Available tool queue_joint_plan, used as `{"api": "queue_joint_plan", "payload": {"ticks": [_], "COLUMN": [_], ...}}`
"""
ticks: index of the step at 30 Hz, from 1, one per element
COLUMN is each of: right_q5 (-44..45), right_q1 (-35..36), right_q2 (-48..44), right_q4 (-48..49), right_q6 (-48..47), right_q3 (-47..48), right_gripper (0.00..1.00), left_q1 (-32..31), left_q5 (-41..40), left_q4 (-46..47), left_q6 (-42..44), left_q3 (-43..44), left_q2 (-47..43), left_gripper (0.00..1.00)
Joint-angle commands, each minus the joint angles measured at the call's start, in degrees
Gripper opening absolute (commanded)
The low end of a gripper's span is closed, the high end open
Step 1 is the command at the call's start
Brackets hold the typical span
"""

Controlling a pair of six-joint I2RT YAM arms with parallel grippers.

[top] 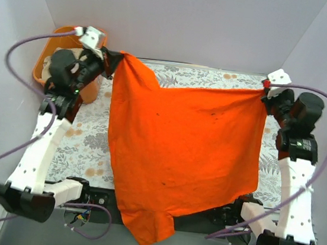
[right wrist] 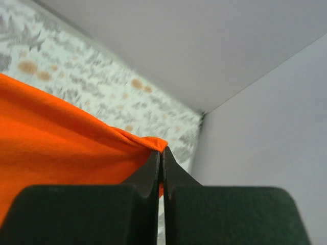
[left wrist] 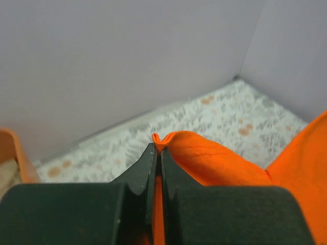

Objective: Fold and stack the t-shirts
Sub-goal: Flatten the tshirt out

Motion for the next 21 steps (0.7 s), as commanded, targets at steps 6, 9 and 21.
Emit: {"api": "queue_joint_plan", "payload": {"ticks": [6,9,21], "right_q5": [-2.31,-2.22,3.66], "right_q1": [-0.07,-0.08,-0.16], "right_q2": [10.19,18.35,47.55], "right_q4": [16.04,18.52,21.60], "right_q6": [-1.24,-0.89,-2.91], "right_q3": [-14.01,-13.86,0.90], "right_gripper": [0.01,0.01,0.01], "left_q1": [0.11,0.11,0.11], "left_q5": [2.70,3.66,1.13], "left_q4": [16.93,21.09,20.57], "left_q6": [0.22,1.44,4.09], "left_q3": [-13.84,-14.46,4.93], "left_q2": [13.44,22.13,50.79], "left_gripper": [0.00,0.00,0.00]}}
